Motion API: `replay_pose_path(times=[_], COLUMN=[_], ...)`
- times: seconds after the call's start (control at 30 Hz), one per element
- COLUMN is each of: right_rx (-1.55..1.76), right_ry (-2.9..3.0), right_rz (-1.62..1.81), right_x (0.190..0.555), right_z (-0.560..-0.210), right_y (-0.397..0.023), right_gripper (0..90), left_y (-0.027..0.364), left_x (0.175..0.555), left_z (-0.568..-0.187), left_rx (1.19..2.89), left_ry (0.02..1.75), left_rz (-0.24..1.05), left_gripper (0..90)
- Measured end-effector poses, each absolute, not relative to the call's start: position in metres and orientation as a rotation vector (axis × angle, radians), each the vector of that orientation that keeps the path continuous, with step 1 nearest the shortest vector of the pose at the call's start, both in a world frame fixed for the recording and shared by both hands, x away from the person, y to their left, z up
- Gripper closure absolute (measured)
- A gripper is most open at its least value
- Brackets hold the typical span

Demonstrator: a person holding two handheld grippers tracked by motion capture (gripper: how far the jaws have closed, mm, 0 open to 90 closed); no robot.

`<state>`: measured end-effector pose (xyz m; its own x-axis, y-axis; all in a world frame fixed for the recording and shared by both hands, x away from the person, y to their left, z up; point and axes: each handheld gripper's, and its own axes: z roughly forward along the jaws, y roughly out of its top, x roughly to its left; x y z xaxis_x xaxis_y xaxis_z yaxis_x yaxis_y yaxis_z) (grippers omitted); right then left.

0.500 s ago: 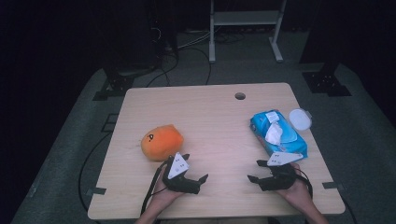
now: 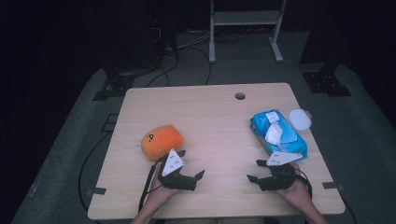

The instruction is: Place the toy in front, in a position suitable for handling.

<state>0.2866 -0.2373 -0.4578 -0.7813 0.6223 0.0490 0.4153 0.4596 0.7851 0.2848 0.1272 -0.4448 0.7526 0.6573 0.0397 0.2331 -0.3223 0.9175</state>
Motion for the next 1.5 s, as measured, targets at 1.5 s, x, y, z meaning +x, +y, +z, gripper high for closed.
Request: replay_pose_path(times=[1.5], right_rx=[0.851], right_ry=[2.489], right_rz=[1.212], right_x=[0.277], right_z=[-0.458], right_y=[-0.229], right_gripper=[30.2], left_y=[0.243], left_x=[0.37], left_z=[-0.44], left_rx=[1.938], left_ry=[0.952], left_rz=[0.367], left_gripper=[0.0])
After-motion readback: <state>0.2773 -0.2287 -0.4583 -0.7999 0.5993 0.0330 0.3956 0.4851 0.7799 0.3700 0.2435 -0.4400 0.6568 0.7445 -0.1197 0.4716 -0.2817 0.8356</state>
